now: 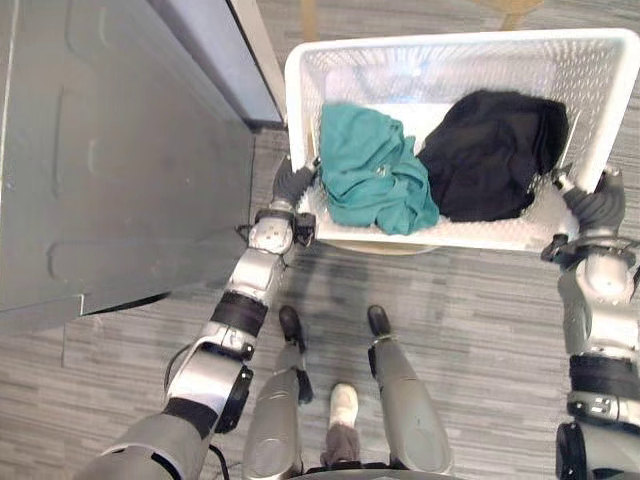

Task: Pick up the laundry basket with both hands and put the clothes into the washing machine.

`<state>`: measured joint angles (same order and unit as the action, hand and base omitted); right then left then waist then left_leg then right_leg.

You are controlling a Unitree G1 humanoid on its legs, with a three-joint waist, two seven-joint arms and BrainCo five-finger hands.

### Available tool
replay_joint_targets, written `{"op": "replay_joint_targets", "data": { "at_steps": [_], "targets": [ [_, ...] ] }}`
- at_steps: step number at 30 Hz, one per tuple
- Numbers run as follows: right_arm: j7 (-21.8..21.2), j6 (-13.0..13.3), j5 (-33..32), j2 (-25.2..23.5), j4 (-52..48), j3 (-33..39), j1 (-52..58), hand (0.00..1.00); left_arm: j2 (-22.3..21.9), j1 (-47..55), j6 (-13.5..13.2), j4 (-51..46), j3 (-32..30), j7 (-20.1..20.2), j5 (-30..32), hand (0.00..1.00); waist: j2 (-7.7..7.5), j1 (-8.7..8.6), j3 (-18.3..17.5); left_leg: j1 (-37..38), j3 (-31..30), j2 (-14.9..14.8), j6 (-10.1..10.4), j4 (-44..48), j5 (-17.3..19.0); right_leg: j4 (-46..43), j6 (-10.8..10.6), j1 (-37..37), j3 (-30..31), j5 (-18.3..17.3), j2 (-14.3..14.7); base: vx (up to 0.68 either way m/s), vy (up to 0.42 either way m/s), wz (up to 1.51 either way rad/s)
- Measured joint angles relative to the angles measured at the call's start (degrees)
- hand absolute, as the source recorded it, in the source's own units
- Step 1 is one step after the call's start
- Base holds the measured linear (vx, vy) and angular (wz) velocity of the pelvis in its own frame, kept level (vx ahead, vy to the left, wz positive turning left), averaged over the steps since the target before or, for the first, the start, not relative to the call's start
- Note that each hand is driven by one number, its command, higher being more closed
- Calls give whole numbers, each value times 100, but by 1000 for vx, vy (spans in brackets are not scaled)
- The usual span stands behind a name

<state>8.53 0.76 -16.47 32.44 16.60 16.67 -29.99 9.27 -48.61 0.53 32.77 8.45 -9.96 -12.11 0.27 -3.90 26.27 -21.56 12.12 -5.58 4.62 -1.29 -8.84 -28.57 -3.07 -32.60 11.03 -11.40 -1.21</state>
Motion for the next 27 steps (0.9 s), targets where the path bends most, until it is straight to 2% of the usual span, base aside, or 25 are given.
{"op": "replay_joint_targets", "data": {
  "at_steps": [4,7,14,15,17,18,25,27],
  "targets": [
    [-22,-11,-224,199,728,-327,-659,100,141,-413,-3,368,0,-1,99,100,-39,30,171,-203,75,88,-154,1,-225,-50,13,-141,-145,-7,-102,-13,-42,27],
    [-125,-111,-329,240,1081,-390,-1046,100,230,-557,-72,485,0,-1,146,100,-49,162,191,-388,127,78,-155,2,-227,-146,13,-369,-162,-7,-83,-8,-43,5],
    [-215,-144,-377,275,1390,-390,-1243,100,277,-656,-103,466,0,0,153,100,-89,167,234,-431,130,100,-157,50,-229,-225,13,-375,-308,-7,-105,15,-39,9],
    [-255,-146,-382,287,1416,-390,-1241,100,277,-664,-98,451,0,0,154,0,-89,158,234,-458,130,106,-158,81,-229,-224,13,-377,-317,-7,-111,18,-41,8],
    [-259,-162,-439,290,1476,-389,-1242,100,277,-673,-98,451,0,1,155,0,-91,149,235,-515,133,130,-190,180,-252,-223,13,-377,-331,-7,-150,21,-49,11],
    [-259,-197,-490,308,1510,-389,-1241,0,277,-696,-99,455,1,1,160,0,-94,122,237,-547,145,184,-326,191,-354,-216,13,-377,-334,-7,-206,19,-44,13],
    [-262,-354,-578,460,1760,-305,-1256,0,427,-809,-114,727,0,2,200,0,-103,111,241,-531,221,169,-340,228,-365,-278,12,-322,-459,-5,-254,29,-39,10],
    [-339,-377,-602,485,1896,-288,-1235,0,521,-767,-159,755,1,16,203,0,-99,-12,238,-411,221,108,-340,250,-365,-903,-68,-496,-457,60,-182,48,-119,19]
  ]
}}
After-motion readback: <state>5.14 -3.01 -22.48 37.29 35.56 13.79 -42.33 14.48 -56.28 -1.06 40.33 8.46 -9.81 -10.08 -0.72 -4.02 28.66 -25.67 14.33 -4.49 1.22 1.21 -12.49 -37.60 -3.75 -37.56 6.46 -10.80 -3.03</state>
